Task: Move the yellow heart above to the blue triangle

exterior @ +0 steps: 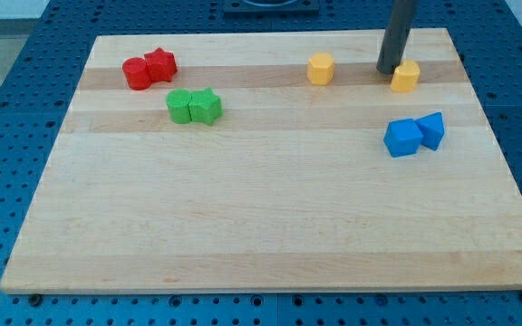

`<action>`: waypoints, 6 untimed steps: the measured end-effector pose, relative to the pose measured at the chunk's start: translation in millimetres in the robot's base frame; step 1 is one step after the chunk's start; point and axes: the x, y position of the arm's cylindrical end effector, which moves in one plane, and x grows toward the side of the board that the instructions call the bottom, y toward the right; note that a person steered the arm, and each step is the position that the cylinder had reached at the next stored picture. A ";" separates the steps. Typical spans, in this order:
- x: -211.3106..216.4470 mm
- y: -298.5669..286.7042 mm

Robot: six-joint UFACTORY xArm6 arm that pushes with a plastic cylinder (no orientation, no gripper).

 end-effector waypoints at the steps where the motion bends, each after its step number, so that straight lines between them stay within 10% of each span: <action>1: -1.0 6.4; 3: 64.0 6.4; 6: 3.3 22.2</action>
